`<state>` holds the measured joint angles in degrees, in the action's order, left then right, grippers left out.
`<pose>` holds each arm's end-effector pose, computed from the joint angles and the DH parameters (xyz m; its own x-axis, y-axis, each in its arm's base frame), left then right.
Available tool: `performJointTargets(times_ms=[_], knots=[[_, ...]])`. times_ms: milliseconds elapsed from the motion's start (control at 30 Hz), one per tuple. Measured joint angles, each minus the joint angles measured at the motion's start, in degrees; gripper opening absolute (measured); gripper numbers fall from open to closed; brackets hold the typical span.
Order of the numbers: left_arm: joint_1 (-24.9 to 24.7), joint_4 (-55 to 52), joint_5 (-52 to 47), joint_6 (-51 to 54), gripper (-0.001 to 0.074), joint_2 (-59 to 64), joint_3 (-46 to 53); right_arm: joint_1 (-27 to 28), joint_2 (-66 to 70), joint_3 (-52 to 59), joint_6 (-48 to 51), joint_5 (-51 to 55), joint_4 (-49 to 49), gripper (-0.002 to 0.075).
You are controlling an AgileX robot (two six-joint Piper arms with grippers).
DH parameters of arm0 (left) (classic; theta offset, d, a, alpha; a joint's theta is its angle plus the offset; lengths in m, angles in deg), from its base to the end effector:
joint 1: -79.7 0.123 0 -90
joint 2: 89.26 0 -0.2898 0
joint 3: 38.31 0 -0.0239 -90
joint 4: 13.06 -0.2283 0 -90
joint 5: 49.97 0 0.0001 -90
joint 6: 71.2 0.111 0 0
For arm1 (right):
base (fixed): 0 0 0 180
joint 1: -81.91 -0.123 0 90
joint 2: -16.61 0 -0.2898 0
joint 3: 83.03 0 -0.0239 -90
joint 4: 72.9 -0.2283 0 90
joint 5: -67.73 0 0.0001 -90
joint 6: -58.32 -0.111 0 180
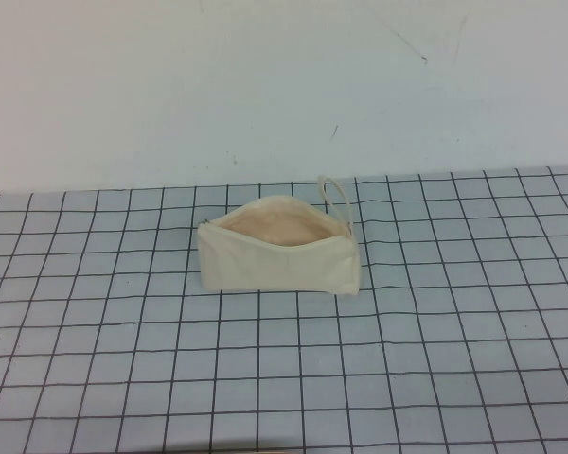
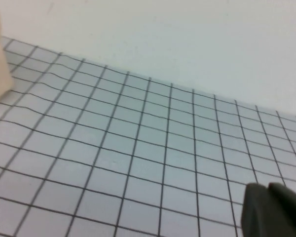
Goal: Put eraser into pencil case
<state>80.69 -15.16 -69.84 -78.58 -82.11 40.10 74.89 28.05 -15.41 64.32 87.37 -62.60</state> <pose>0.0452 0.0022 0.1710 -0.2619 -0.0987 -0.9600 -0.0542 0.9947 -0.0875 0.0456 -0.0011 0.2310 -0.1226 -0.2875 -0.9499 -0.0999 0.9558 -0.2764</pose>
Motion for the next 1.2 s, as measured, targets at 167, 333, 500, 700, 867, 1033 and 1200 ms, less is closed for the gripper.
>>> performJointTargets(times_ms=[167, 333, 500, 700, 867, 1033, 1200], knots=[[0.0, 0.0, 0.0, 0.0, -0.0003, 0.0, 0.0, 2.7, -4.3, 7.3, 0.0, -0.9, 0.2, 0.0000], [0.0, 0.0, 0.0, 0.0, -0.0003, 0.0, 0.0, 3.1, -4.3, 11.3, 0.0, -2.2, 0.3, 0.0000], [0.0, 0.0, 0.0, 0.0, -0.0003, 0.0, 0.0, 3.1, -4.3, 11.3, -0.4, -7.2, 0.3, 0.0000], [0.0, 0.0, 0.0, 0.0, -0.0003, 0.0, 0.0, 4.5, -4.3, 11.3, -1.2, -12.6, -2.4, 0.0000], [0.0, 0.0, 0.0, 0.0, -0.0003, 0.0, 0.0, 8.7, -4.3, 11.3, -1.2, -11.8, -5.0, 0.0000], [0.0, 0.0, 0.0, 0.0, -0.0003, 0.0, 0.0, 10.1, -4.3, 11.3, -1.2, -5.5, -6.2, 0.0000], [0.0, 0.0, 0.0, 0.0, -0.0003, 0.0, 0.0, 10.1, -4.3, 11.3, -1.3, -0.4, -7.3, 0.0000]])
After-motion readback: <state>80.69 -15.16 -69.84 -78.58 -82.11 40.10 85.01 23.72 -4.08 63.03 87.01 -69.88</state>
